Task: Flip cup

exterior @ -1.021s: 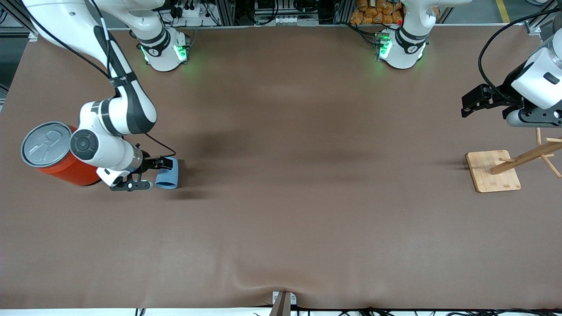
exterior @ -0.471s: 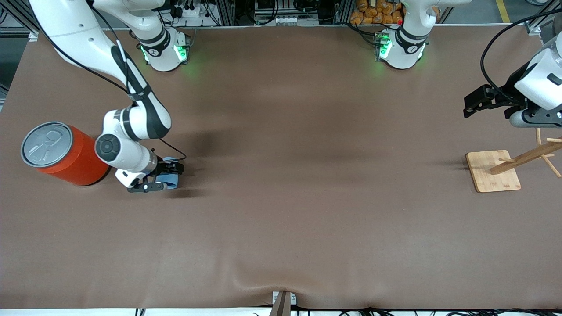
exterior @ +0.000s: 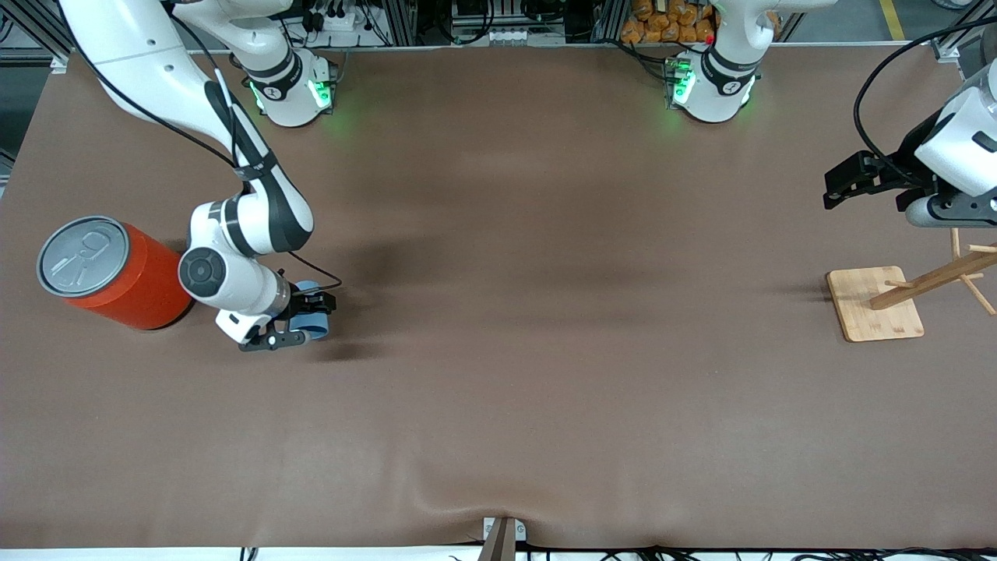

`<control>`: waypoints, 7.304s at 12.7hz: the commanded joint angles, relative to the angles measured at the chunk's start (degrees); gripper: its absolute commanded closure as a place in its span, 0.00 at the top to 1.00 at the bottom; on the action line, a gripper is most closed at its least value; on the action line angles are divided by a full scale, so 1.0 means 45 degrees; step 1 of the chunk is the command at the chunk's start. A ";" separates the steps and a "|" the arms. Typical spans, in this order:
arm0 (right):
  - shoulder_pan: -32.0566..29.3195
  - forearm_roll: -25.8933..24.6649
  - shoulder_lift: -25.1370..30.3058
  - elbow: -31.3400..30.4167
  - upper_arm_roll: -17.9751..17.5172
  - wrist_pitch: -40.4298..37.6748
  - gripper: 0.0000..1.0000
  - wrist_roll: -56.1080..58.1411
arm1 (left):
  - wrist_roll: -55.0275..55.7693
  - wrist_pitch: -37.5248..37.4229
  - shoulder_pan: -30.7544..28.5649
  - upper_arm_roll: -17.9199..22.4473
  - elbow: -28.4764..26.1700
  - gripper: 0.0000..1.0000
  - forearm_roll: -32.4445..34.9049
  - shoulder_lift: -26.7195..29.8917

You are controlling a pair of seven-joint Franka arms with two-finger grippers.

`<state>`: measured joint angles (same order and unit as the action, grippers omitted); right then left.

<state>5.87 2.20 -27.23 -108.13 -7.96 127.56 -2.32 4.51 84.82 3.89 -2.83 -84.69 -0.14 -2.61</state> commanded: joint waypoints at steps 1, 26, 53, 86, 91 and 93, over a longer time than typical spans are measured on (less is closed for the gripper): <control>0.0295 0.0137 -0.0800 0.3117 -0.1565 -0.1821 0.00 0.0299 | 0.0112 -0.0138 -0.0064 -0.0073 0.0012 1.00 0.0187 0.0052; 0.8910 -0.5527 -0.6196 0.8052 -0.0613 0.1342 1.00 0.3836 | 0.0112 -0.0138 -0.0435 -0.0112 0.0032 1.00 0.0089 -0.0279; -0.0129 -0.2715 0.1029 0.8891 -0.1433 -0.8478 1.00 -0.0476 | 0.2232 0.5713 0.3058 -0.0112 -0.1101 1.00 -1.0001 -0.8597; -0.1227 0.0820 0.6597 0.5297 0.1516 -1.0592 1.00 -0.2101 | 0.7310 0.8174 0.4604 0.2739 -0.0573 0.00 -0.0486 -0.7150; -0.0894 -0.0488 0.6578 0.5317 0.1477 -1.0475 1.00 -0.0004 | 1.2001 1.0817 0.4584 0.2973 -0.0593 0.00 0.3814 -0.8521; -0.0972 -0.0469 0.6578 0.5317 0.1497 -1.0455 1.00 0.0691 | 1.2221 1.0838 0.4371 0.2973 -0.0632 0.00 0.4210 -0.8561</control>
<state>1.35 0.89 3.21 -85.89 -1.71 81.00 -2.56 57.64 133.40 23.98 9.81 -87.94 16.41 -41.25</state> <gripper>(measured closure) 0.000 0.916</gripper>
